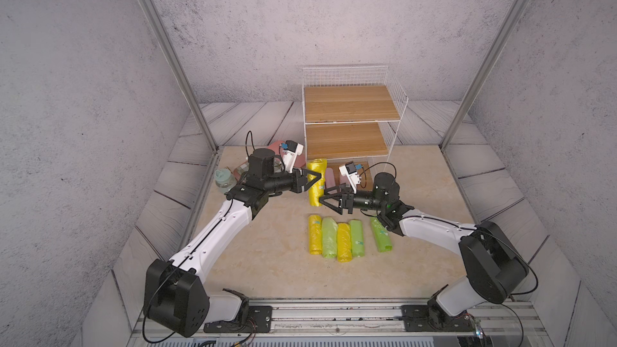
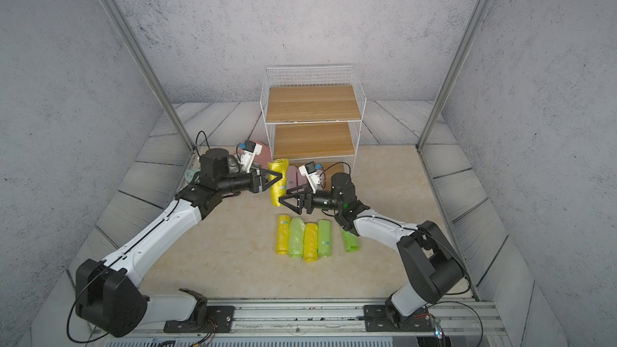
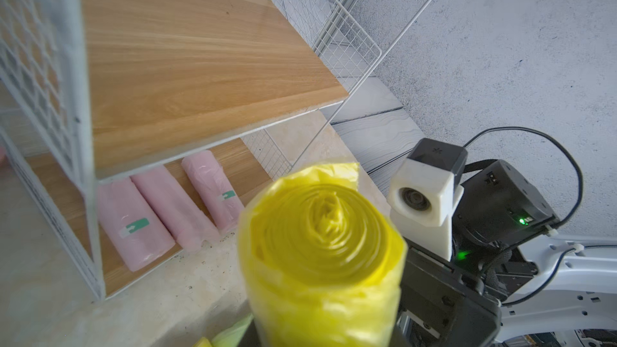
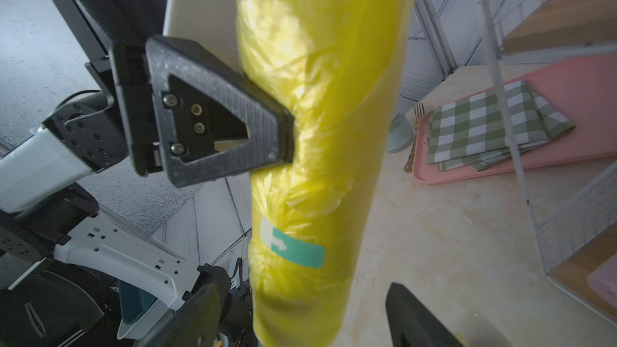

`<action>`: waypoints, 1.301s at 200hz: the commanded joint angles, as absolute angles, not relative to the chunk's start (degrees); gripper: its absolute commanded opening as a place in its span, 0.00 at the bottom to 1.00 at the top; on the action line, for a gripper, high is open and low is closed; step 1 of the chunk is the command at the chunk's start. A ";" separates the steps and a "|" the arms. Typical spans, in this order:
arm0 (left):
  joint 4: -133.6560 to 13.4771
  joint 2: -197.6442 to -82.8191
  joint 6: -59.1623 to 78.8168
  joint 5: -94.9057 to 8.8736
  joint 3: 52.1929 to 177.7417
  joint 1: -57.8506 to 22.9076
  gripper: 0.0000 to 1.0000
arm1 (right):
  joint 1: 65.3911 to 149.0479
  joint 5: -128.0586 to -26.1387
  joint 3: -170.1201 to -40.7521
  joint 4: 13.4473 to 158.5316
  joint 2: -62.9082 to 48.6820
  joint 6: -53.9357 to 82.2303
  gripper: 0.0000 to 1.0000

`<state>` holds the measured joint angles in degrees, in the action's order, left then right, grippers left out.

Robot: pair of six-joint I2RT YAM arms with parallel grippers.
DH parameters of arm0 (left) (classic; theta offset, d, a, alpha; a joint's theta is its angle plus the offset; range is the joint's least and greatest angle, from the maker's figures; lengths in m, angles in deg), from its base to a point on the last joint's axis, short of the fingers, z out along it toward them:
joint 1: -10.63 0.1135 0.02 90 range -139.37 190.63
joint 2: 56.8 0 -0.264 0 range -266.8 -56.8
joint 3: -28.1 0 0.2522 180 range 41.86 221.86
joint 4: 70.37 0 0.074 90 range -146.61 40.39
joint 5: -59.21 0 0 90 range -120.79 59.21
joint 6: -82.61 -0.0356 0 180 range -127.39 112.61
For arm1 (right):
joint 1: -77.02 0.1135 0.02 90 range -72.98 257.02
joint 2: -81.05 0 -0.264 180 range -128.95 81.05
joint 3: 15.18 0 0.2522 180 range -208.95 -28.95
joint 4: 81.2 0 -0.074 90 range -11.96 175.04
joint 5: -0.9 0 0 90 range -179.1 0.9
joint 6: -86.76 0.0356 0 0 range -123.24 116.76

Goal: Sort the rolls of trash bags by color and place them on the shelf
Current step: Pick up the roll of trash bags from the center of the board.

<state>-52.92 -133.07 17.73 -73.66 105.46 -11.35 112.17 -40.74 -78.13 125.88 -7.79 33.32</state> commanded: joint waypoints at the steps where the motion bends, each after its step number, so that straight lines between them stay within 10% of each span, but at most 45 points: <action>1: -56.76 -133.36 18.28 -75.53 104.64 -11.00 0.00 | 112.86 -40.43 -79.44 128.71 -9.52 33.57 0.81; 151: -57.57 -135.09 18.97 -76.75 104.38 -10.91 0.00 | 113.57 -39.48 -80.49 127.85 -9.84 33.03 0.19; 185: -56.90 -134.87 18.71 -76.36 104.64 -10.91 0.23 | 113.55 -40.55 -80.80 122.76 -7.33 29.83 0.00; 260: -53.29 -132.14 15.99 -73.68 104.93 -10.91 0.71 | 111.80 -42.74 -81.93 116.29 -5.00 28.60 0.00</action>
